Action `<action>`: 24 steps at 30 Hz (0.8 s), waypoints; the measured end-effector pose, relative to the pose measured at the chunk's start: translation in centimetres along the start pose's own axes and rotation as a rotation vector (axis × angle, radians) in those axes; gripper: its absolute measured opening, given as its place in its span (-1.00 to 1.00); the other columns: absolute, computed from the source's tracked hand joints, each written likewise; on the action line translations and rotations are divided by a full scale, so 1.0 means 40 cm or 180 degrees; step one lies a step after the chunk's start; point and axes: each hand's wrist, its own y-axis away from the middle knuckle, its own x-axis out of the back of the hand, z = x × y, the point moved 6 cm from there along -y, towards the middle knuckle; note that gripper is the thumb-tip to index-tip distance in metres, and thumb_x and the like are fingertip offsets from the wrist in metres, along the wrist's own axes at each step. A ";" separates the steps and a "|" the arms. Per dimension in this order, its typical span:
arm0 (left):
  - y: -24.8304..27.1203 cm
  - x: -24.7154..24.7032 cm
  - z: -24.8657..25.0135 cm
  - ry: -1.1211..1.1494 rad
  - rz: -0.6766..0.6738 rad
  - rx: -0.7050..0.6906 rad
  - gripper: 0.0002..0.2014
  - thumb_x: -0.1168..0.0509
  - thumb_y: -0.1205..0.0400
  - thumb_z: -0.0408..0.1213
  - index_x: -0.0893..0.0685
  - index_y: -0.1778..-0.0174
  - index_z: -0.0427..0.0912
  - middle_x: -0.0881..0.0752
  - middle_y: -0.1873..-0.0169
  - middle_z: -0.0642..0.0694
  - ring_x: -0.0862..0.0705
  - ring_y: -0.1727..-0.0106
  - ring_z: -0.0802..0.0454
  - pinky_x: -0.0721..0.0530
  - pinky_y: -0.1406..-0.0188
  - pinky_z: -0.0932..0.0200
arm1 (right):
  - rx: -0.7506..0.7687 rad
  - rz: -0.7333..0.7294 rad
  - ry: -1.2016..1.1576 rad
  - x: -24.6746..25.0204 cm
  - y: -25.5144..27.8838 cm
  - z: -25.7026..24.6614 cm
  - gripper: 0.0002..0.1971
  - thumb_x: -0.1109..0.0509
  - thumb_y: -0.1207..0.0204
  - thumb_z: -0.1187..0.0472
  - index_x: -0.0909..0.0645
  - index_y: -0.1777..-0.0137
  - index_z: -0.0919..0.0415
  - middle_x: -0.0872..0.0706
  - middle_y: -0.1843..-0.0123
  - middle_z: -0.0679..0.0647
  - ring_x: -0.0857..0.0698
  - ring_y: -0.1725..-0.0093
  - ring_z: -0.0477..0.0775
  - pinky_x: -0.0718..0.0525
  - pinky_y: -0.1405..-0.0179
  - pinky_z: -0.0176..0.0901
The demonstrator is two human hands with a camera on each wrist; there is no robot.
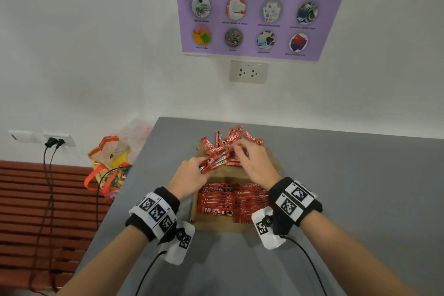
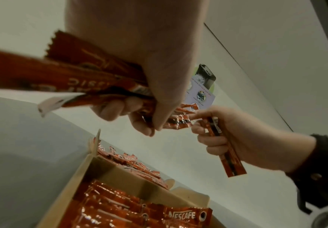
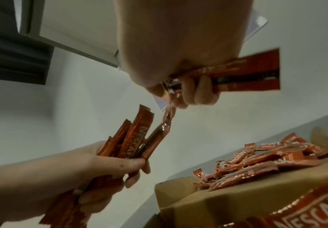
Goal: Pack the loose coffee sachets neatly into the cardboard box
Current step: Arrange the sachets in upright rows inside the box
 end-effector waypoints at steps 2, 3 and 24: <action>0.005 -0.002 0.016 0.0056 -0.0187 -0.0116 -0.97 -0.36 -0.59 -0.16 -0.65 0.15 0.02 -0.67 0.37 0.13 -0.67 0.33 0.09 -0.57 0.34 0.29 | 0.0056 -0.0105 -0.0213 -0.009 0.000 -0.001 -0.71 -0.23 -0.64 0.01 -0.65 -0.18 0.13 -0.70 -0.02 -0.07 -0.60 0.08 -0.23 -0.49 0.08 -0.40; 0.008 -0.002 0.019 0.0072 -0.0249 -0.0147 -0.96 -0.37 -0.59 -0.19 -0.64 0.16 0.03 -0.69 0.35 0.11 -0.69 0.28 0.05 -0.60 0.27 0.26 | 0.0063 -0.0241 -0.0312 -0.015 0.004 -0.004 -0.74 -0.26 -0.62 0.03 -0.68 -0.14 0.12 -0.70 0.01 -0.09 -0.60 0.07 -0.24 -0.48 0.07 -0.43; 0.044 0.028 -0.048 0.1012 0.0093 0.0703 -0.93 -0.27 -0.65 -0.30 -0.62 0.13 -0.20 -0.56 0.43 0.04 -0.44 0.63 0.27 -0.38 0.65 0.47 | -0.0531 -0.0847 0.0368 -0.064 0.096 0.065 -0.87 -0.57 -0.38 0.20 -0.67 0.27 -0.01 -0.72 0.30 -0.09 -0.70 0.25 -0.11 -0.72 0.12 -0.17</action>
